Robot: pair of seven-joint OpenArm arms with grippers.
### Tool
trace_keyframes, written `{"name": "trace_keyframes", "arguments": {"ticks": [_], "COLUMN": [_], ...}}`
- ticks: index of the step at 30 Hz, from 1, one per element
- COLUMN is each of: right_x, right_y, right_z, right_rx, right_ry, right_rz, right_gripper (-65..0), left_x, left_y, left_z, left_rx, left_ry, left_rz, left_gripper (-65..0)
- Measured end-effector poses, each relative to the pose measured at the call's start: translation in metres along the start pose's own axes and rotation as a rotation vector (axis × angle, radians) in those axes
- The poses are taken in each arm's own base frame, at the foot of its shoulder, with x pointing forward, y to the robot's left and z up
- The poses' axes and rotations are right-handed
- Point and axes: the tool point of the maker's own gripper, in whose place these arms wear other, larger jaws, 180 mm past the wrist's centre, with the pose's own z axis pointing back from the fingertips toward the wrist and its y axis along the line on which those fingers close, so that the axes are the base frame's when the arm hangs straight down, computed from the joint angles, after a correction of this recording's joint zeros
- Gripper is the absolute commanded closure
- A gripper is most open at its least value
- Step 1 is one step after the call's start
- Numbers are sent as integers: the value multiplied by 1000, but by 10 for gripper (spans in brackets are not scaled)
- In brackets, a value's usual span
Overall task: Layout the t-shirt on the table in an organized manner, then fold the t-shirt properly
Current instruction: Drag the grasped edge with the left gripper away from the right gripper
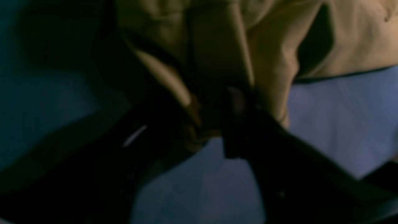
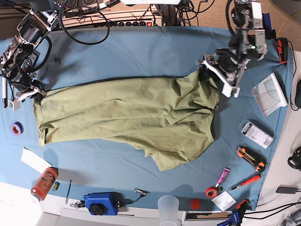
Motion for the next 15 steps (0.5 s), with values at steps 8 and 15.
{"name": "trace_keyframes", "arguments": {"ticks": [8,15], "right_x": [1,5], "right_y": [3,-1], "right_z": [0,7], "right_rx": [21,36], "right_ry": [-8,-28], "right_rz": [37,32], "right_gripper": [0,0], "left_x": [13,25], "left_y": [24,50], "left_z": [-1,8], "left_rx": [161,223], "left_ry": [-37,-38], "left_rz": [-35,-40], "left_gripper": [0,0]}}
